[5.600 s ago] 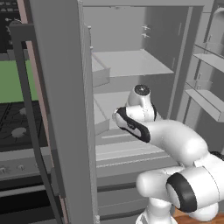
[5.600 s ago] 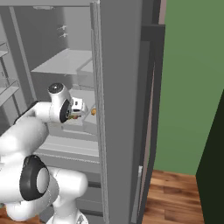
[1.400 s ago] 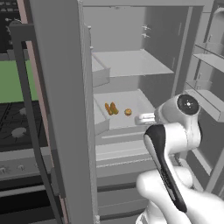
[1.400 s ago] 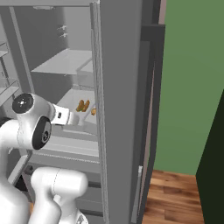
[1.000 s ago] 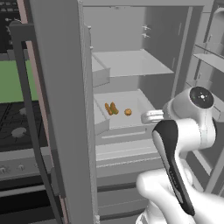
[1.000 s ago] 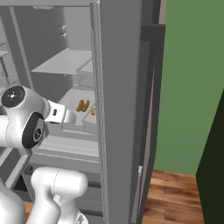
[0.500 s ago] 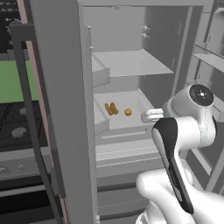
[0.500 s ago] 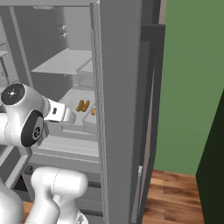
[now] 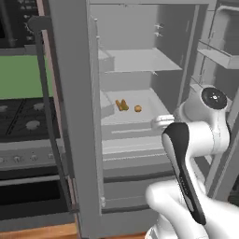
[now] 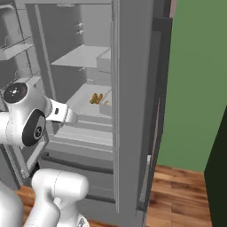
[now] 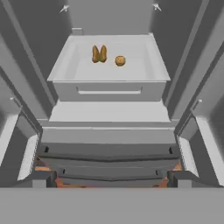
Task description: Move the cookie dough ball and hotdog bun from the top shelf to the second highest shelf to make space. Then, place the pitcher from the counter on the cleared top shelf.
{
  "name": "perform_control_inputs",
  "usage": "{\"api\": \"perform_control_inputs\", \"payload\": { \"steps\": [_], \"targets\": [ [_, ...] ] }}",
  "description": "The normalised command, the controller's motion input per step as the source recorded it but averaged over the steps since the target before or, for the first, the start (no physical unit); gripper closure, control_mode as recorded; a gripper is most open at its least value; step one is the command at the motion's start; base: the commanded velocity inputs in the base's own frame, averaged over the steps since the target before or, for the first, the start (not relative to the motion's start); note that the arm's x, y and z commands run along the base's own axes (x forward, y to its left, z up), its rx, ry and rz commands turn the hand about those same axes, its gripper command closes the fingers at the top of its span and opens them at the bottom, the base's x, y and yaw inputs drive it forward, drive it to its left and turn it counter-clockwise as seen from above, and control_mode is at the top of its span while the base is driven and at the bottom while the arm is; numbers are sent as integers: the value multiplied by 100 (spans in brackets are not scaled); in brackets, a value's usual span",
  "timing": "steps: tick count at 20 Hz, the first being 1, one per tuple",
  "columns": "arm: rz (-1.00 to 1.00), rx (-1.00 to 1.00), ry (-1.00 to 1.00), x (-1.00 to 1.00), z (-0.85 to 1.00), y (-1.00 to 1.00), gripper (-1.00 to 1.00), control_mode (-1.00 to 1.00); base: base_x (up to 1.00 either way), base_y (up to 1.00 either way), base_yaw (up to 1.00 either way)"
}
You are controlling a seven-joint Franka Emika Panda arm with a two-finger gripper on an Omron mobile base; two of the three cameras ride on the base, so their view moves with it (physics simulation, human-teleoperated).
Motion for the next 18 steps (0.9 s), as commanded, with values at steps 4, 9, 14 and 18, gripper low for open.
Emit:
{"api": "perform_control_inputs", "payload": {
  "steps": [4,9,14,18],
  "targets": [
    [0,0,0,0,0,0,-100,100,-99,16,37],
    [0,0,0,0,0,0,-100,100,-81,27,40],
    [0,0,0,0,0,0,-100,100,-25,63,34],
    [0,0,0,0,0,0,-100,100,6,93,23]
  ]
}}
